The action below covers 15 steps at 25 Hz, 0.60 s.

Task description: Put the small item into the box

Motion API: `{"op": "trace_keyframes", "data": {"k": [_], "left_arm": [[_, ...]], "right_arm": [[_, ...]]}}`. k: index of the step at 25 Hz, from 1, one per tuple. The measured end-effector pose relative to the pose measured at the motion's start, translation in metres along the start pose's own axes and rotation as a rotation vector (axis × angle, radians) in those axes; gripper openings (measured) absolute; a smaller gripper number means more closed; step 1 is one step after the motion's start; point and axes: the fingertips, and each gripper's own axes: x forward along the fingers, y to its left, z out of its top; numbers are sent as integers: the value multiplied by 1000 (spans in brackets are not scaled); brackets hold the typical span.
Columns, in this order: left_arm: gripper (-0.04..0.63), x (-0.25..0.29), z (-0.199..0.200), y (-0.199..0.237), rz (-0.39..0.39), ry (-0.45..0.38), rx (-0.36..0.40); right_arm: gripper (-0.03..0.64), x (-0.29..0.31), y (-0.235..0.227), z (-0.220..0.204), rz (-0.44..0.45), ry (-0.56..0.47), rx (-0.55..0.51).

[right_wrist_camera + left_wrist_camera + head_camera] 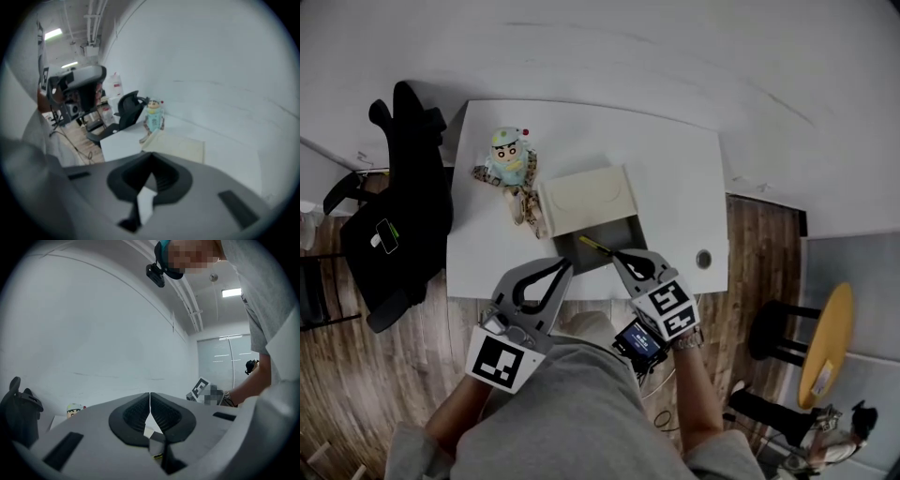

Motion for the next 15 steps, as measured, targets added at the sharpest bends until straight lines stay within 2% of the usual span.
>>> {"op": "trace_keyframes", "data": {"k": [5,10,15], "left_arm": [[35,0,3,-8,-14,-3,12],[35,0,6,-16,-40,-10,20],[35,-1,14,-18,-55,-38,27]], "right_arm": [[32,-41,2,29,-69,-118,26],[32,-87,7,59,-136,-274,126],[32,-118,9,71,-187,-365,178]]}}
